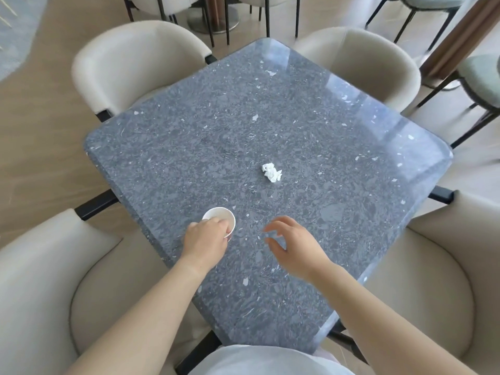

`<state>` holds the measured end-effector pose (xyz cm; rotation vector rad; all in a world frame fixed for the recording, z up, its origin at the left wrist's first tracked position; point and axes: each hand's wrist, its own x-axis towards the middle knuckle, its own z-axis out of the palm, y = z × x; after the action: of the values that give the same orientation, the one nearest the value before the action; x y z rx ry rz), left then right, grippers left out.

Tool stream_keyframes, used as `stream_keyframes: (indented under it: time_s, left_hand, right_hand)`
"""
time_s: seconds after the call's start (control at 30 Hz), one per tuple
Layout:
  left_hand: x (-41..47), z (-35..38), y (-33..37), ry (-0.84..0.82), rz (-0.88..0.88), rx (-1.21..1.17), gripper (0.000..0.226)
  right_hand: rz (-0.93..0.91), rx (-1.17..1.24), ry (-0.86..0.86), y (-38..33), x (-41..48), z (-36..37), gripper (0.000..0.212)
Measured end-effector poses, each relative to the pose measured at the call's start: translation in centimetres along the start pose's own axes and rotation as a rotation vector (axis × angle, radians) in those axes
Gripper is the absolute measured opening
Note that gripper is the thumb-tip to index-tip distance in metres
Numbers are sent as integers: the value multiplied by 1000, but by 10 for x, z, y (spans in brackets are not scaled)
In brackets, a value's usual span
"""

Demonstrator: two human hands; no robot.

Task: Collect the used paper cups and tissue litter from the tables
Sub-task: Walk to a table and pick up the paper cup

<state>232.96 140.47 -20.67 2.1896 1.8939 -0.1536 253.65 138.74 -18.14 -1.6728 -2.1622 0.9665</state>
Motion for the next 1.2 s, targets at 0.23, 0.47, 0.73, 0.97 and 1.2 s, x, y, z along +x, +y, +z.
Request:
stream_keyframes:
  time_s: [0.23,0.47,0.73,0.97,1.2]
  left_hand:
    - [17,0,32,131,166,24,14]
    - [23,5,60,152,256,110,12]
    - [37,-4,76,175,397,243,18]
    - [44,-14,63,23,308,-138,33]
    - [69,-32,57,99,211,-239,23]
  right_hand:
    - [47,0,30,19,8,-14,25]
    - [100,-7,50,38,4,-24,29]
    - [125,-40,50,55,10,-33,31]
    - [105,-52,60,59,25,-44,30]
    - [79,-51,80,61,51,-53,28]
